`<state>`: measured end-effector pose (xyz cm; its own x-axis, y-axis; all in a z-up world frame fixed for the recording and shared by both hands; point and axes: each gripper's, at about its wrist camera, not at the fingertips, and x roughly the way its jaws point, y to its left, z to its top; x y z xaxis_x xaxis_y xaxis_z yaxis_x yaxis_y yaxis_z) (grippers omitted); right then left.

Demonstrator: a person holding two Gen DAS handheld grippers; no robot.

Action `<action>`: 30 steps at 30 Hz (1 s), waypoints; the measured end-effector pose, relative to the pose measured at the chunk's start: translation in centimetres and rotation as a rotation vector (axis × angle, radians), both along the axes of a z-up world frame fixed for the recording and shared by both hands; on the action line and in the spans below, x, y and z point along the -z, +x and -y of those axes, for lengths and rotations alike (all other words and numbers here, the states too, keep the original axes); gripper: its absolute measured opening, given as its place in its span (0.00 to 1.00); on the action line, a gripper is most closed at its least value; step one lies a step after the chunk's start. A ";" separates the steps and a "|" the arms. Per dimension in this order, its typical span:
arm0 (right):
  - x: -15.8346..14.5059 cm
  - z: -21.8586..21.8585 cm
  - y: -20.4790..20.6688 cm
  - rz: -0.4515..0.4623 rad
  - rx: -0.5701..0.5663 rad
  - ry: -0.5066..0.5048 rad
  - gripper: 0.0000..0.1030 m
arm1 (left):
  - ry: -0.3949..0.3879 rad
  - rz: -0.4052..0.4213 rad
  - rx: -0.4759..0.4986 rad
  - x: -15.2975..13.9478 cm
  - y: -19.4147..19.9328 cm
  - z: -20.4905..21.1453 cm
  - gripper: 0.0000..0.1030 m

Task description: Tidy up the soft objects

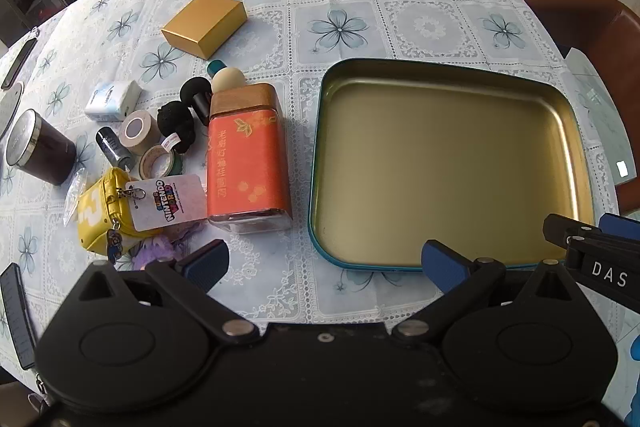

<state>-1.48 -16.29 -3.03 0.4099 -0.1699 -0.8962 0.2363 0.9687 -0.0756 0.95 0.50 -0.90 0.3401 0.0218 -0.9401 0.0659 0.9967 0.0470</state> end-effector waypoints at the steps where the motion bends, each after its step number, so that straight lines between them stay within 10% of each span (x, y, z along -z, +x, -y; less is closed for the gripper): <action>1: 0.0 -0.1 0.1 -0.001 -0.001 -0.001 0.57 | -0.001 -0.001 0.000 0.0 0.0 -0.1 1.00; 17: -0.3 -2.5 0.9 0.015 0.018 0.003 0.57 | -0.034 0.068 -0.003 -0.9 0.0 -4.4 1.00; 30: -1.8 -14.4 0.7 0.268 -0.057 0.029 0.57 | -0.066 0.234 -0.207 -1.9 -3.8 -24.1 1.00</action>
